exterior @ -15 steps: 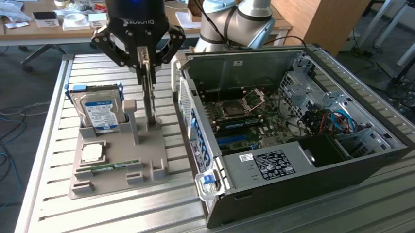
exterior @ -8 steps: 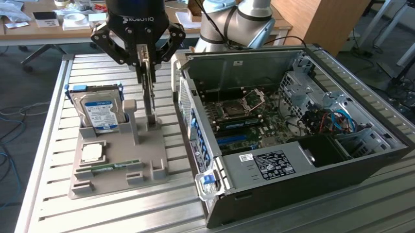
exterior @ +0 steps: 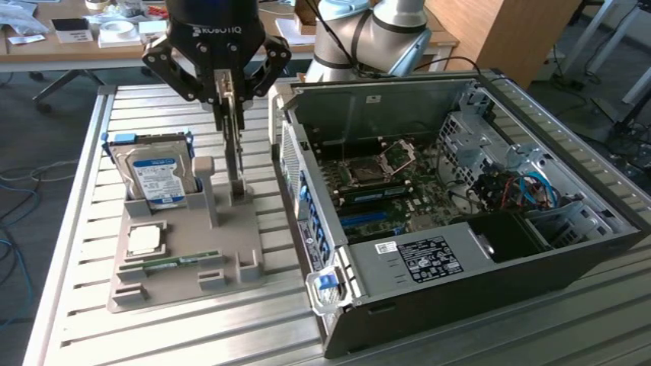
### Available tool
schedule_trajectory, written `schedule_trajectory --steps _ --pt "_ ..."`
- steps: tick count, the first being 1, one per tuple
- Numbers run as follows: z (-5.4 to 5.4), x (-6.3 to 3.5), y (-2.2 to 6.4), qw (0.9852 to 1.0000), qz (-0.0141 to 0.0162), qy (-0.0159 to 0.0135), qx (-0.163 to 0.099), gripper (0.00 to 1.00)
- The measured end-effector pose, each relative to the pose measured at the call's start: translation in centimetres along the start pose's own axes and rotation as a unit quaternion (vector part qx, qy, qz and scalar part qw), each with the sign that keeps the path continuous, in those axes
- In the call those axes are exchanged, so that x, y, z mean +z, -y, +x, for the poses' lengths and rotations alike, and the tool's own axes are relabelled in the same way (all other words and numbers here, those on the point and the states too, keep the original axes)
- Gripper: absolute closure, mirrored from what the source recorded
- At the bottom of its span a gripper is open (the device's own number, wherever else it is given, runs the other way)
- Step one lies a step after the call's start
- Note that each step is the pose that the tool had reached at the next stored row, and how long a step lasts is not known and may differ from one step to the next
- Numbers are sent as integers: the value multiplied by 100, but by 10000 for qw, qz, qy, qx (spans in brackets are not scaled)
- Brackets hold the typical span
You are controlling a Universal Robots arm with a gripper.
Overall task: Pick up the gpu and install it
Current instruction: 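Pick up the gpu and move the gpu toward the slot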
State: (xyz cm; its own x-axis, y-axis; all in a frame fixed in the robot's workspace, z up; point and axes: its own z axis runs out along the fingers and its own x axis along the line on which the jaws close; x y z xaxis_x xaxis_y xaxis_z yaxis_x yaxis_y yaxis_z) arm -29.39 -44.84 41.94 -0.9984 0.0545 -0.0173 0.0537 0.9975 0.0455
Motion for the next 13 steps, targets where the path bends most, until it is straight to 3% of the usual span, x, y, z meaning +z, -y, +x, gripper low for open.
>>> schedule_trajectory --steps 5,13 --pt "-1 -40 -2 10000 0 0 0 73" --pt "-6 -194 -9 10000 -2 0 0 73"
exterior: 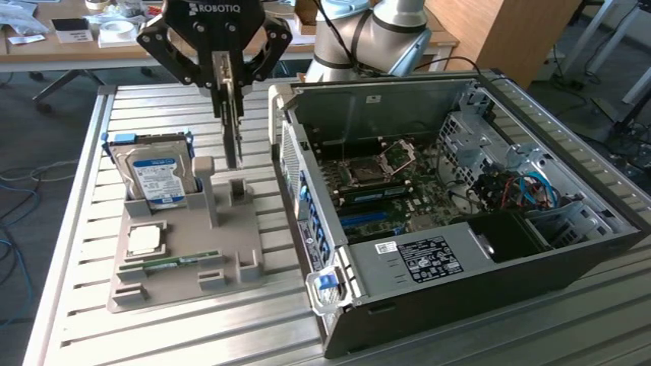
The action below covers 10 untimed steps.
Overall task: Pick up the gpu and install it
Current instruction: 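Pick up the gpu and move the gpu toward the slot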
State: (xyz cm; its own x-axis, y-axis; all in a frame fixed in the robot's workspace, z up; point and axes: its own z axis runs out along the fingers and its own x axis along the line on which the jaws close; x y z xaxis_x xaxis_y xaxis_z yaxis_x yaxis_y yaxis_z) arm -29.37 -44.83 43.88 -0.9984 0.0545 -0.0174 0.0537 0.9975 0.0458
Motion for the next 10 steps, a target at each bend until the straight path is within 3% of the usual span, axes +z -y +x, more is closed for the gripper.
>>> schedule_trajectory --steps 10 --pt "-60 -14 -4 10000 0 -1 0 73"
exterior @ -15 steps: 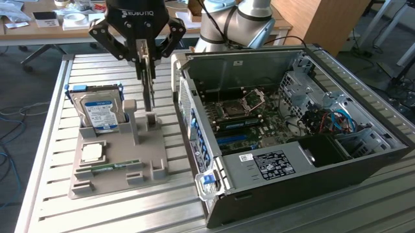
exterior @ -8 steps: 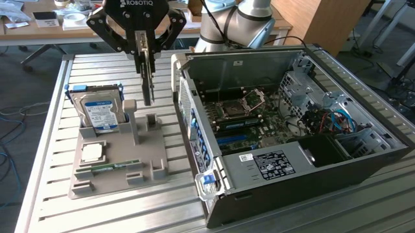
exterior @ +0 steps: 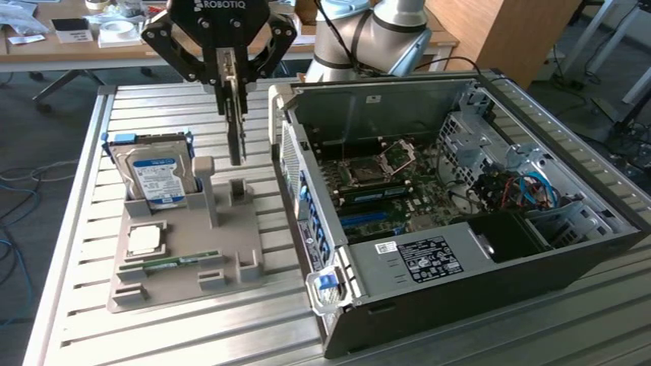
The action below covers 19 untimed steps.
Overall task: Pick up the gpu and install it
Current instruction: 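Pick up the gpu and move the gpu toward the slot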
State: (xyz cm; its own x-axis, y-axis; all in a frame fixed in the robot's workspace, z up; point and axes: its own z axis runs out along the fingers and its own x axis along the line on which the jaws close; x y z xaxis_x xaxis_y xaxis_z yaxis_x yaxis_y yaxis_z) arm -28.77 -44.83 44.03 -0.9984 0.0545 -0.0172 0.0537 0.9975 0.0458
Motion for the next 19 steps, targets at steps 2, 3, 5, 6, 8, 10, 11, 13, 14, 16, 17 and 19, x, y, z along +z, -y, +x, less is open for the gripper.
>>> schedule_trajectory --steps 2,3,5,6,8,10,11,13,14,16,17,19 --pt "-48 1 -3 10000 0 0 0 73" --pt "-76 2 -4 10000 0 0 0 73" --pt "-138 3 -7 10000 0 0 0 73" --pt "-175 4 -9 10000 -1 1 -1 73" --pt "-251 5 -14 10000 0 0 0 73" --pt "-335 7 -18 10000 -1 0 -1 73" --pt "-377 8 -20 10000 -1 0 -3 73" --pt "-462 9 -25 10000 -4 -1 -3 73" --pt "-506 10 -27 10000 -6 0 -3 73" --pt "-597 12 -32 10000 -10 -1 -7 73" --pt "-645 13 -35 10000 -12 -1 -7 73" --pt "-735 15 -40 10000 -16 -1 -9 73"
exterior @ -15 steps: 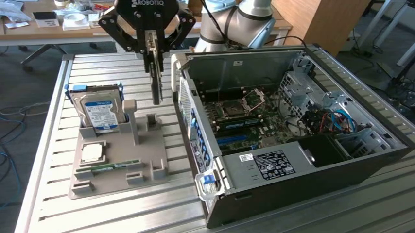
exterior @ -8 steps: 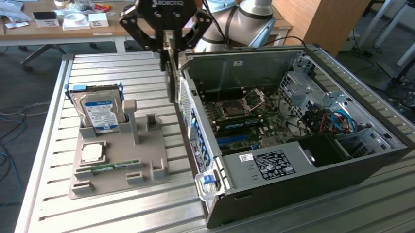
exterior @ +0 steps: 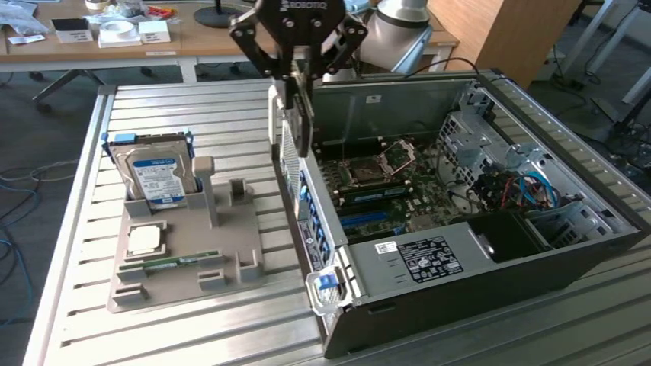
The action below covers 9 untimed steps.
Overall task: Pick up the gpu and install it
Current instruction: 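Pick up the gpu and move the gpu toward the slot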
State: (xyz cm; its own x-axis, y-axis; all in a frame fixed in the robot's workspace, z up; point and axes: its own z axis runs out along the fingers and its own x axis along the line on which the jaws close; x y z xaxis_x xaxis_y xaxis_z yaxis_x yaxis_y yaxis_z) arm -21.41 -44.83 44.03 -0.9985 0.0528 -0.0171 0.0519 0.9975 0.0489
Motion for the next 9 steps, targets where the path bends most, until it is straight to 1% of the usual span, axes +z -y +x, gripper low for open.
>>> schedule_trajectory --steps 9 --pt "-408 8 -21 10000 -16 -1 -8 73"
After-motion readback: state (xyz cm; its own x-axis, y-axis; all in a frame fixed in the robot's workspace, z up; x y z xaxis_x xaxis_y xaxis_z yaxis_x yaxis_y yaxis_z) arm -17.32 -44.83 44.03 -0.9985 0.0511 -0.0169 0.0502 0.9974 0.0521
